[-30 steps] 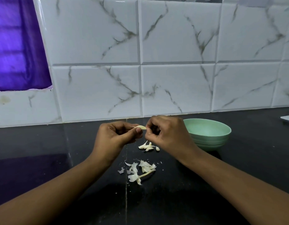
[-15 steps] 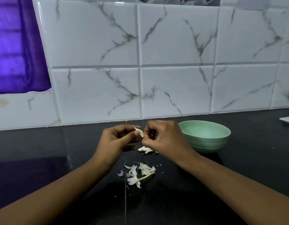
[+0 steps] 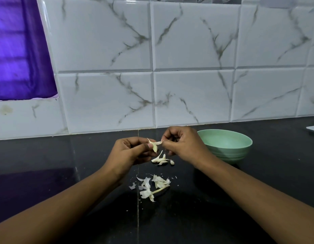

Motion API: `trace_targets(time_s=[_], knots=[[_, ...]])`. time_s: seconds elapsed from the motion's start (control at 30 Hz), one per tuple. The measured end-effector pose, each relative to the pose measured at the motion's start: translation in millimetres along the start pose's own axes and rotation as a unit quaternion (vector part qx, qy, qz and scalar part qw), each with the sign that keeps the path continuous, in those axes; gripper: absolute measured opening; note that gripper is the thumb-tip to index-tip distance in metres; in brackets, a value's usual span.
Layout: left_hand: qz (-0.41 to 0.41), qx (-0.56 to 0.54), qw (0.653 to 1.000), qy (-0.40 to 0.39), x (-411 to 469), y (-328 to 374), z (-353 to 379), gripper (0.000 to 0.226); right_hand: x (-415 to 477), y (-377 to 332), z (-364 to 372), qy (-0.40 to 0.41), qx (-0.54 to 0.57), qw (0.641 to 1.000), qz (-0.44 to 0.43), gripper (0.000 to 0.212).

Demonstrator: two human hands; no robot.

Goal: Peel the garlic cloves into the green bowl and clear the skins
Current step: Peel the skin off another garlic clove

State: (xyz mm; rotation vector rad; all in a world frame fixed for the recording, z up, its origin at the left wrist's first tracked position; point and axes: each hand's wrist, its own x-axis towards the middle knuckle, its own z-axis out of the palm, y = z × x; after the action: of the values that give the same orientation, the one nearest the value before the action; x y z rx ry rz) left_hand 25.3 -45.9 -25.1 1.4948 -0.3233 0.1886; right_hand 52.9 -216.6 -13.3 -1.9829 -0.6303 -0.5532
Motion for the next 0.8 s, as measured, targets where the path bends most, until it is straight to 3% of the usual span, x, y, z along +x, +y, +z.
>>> trace_targets(time_s=[0.2, 0.63, 0.7, 0.8], knots=[[-0.016, -0.002, 1.0, -0.005, -1, 0, 2, 0.013, 1, -1, -2, 0.03, -0.041, 0.999, -0.015, 0.019], [-0.058, 0.008, 0.997, -0.042, 0, -2, 1, 0.015, 3, 4, -10, 0.091, -0.136, 0.986, -0.043, 0.009], [-0.063, 0.009, 0.997, -0.034, 0, -3, 0, 0.016, 5, 5, -13, 0.065, -0.16, 0.985, -0.007, 0.012], [-0.064, -0.006, 0.998, -0.004, 2, -2, -2, 0.017, 7, 6, -15, -0.042, -0.165, 0.983, 0.069, 0.013]])
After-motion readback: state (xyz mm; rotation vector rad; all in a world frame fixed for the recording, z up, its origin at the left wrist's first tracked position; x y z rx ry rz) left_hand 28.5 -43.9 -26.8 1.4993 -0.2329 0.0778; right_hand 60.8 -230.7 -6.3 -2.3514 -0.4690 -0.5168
